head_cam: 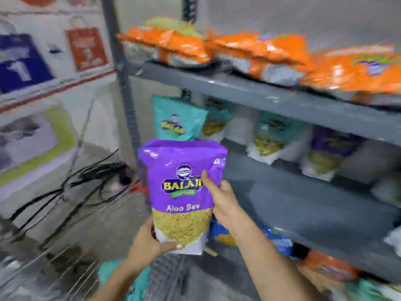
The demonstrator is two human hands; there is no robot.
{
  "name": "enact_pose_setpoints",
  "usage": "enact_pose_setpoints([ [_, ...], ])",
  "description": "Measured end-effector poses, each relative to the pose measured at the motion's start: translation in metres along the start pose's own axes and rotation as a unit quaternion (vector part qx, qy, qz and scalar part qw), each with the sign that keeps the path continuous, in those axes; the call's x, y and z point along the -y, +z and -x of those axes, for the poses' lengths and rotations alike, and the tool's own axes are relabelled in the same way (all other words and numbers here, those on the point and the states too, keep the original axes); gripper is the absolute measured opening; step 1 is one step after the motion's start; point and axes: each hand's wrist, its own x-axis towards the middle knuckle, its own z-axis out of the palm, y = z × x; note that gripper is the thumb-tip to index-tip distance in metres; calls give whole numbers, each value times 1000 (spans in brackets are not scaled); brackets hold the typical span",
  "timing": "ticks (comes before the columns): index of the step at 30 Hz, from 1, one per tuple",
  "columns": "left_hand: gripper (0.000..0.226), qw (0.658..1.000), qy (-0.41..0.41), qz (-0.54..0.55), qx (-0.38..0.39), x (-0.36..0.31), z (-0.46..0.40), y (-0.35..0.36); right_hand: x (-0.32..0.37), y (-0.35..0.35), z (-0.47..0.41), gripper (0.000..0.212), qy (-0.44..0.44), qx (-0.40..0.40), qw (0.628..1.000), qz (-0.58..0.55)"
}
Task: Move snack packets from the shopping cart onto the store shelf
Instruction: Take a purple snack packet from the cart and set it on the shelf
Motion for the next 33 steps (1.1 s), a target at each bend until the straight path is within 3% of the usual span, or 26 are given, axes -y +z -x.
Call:
enact_pose_setpoints([
  [6,66,989,92,-5,115,-63,-43,110,78,-102,28,40,-113,-86,990,-19],
  [16,71,956,129,-10,262,-104,-64,277,141,-240,79,38,-204,-231,951,5],
  [24,65,945,129,-17,300,-112,-61,339,158,-294,97,53,-210,-291,933,30],
  [27,66,944,134,-31,298,-116,-64,352,162,-304,96,42,-214,-303,928,26],
  [30,76,946,139,-37,291,-126,-75,369,173,-317,92,11,-229,-314,920,46],
  [33,80,953,138,-42,268,-134,-87,390,184,-333,85,17,-226,-325,916,70],
])
